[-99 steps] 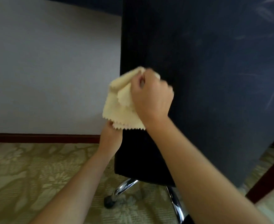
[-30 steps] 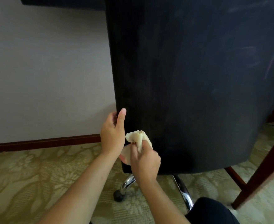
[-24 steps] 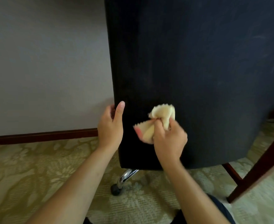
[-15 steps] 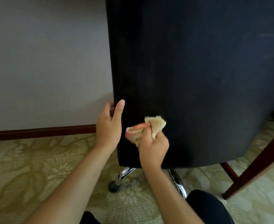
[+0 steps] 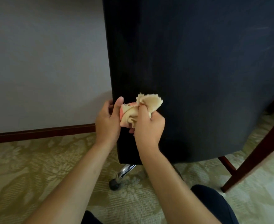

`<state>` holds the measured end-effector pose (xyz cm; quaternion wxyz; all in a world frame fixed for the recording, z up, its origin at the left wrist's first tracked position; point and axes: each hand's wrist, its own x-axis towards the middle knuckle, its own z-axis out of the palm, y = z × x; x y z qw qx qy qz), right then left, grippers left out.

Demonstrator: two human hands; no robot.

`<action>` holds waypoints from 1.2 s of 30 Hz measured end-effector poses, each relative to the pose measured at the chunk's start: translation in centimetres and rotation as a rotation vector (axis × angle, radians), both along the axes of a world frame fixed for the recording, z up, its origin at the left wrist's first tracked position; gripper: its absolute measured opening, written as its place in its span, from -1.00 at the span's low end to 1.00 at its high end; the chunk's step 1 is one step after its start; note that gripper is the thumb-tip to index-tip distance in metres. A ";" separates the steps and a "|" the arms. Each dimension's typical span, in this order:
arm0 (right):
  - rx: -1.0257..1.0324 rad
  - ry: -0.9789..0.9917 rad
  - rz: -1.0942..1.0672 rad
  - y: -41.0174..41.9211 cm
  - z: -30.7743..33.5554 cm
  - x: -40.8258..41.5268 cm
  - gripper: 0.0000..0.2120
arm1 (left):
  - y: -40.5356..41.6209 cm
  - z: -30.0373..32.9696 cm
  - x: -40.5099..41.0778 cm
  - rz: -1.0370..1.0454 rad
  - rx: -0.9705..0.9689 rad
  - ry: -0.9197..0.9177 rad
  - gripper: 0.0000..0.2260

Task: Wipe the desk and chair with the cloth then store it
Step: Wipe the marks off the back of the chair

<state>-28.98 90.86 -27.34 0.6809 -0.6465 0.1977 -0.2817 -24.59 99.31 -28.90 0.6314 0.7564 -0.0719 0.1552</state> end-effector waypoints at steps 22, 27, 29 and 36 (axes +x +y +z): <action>0.169 0.111 0.106 -1.4 -4.5 -1.4 -0.75 | -0.6 -0.4 0.0 0.159 0.042 -0.066 -0.55; 0.107 0.269 -0.077 -5.1 -10.4 -3.6 -0.67 | -0.8 -0.2 -0.5 0.140 0.053 -0.076 -0.71; 0.054 0.283 -0.120 -4.5 -10.3 -3.4 -0.67 | -1.0 -0.3 -0.5 0.162 0.053 -0.086 -0.71; -0.386 0.128 -0.019 -6.3 -4.8 -2.9 -0.64 | -1.2 -0.3 -0.4 0.170 0.031 -0.080 -0.65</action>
